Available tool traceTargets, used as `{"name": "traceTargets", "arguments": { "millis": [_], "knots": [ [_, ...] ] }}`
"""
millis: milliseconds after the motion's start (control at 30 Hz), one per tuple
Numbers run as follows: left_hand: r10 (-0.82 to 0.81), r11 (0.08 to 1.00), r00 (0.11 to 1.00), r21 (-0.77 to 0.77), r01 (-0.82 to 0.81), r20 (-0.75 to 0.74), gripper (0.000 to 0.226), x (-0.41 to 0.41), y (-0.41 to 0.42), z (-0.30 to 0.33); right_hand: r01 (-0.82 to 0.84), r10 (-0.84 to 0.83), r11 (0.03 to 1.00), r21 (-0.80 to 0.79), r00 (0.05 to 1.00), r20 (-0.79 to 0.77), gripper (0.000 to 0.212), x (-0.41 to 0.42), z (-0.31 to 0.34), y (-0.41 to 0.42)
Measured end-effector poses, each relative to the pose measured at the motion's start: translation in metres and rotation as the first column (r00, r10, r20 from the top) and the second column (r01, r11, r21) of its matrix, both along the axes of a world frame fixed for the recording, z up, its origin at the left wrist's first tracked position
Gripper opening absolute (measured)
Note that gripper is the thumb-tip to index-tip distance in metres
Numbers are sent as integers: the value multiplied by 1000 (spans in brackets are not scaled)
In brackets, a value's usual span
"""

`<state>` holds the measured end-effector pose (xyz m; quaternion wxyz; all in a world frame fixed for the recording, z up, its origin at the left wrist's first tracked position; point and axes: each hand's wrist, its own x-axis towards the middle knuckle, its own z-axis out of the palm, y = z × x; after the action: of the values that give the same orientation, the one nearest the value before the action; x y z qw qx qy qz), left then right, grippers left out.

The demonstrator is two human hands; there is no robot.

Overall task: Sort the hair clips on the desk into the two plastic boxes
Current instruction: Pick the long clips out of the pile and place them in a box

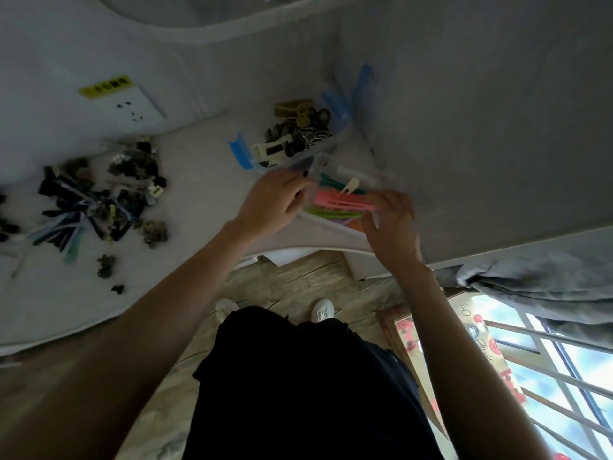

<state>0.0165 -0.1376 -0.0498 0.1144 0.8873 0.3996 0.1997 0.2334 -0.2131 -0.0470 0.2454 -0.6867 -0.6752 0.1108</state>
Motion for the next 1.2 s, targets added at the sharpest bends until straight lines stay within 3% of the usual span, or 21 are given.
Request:
{"name": "traceTargets", "arguments": {
  "millis": [133, 233, 300, 367, 467, 567, 667, 733, 933, 1067, 1200],
  "knots": [
    [424, 903, 887, -166, -397, 182, 28, -65, -38, 0, -201, 201, 979, 12, 969, -144, 20, -50, 12, 9],
    [680, 726, 712, -294, -622, 172, 39, -124, -64, -4, -439, 381, 877, -196, 883, -272, 22, -108, 11, 20],
    [819, 556, 567, -367, -746, 88, 38, -169, -80, -12, -558, 501, 762, -328, 829, -247, 24, -152, 4, 27],
    [884, 413, 466, -405, -815, -35, 29, -213, -93, -24, -604, 575, 695, -390, 793, -203, 29, -194, -3, 34],
    [900, 290, 393, -415, -862, -187, 41, -266, -109, -36, -645, 638, 652, -398, 751, -171, 38, -258, -15, 48],
    [922, 250, 335, -359, -899, -196, 47, -307, -113, -41, -646, 676, 621, -444, 728, -114, 49, -314, -31, 59],
    [935, 240, 313, -353, -905, -166, 48, -342, -103, -45, -621, 717, 615, -486, 696, 19, 42, -349, -49, 62],
    [934, 230, 319, -413, -881, -159, 45, -362, -88, -45, -596, 677, 671, -442, 735, 35, 32, -362, -53, 66],
    [815, 389, 534, -468, -793, -226, 34, -373, -50, -48, -342, 396, 859, -380, 916, 69, 24, -360, -45, 88],
    [784, 454, 592, -479, -751, -186, 28, -383, -50, -51, -418, 467, 862, -286, 874, 132, 19, -391, -33, 101],
    [732, 488, 655, -527, -696, -188, 32, -399, -59, -50, -405, 511, 840, -361, 813, 278, 24, -426, -33, 114]
  ]
}}
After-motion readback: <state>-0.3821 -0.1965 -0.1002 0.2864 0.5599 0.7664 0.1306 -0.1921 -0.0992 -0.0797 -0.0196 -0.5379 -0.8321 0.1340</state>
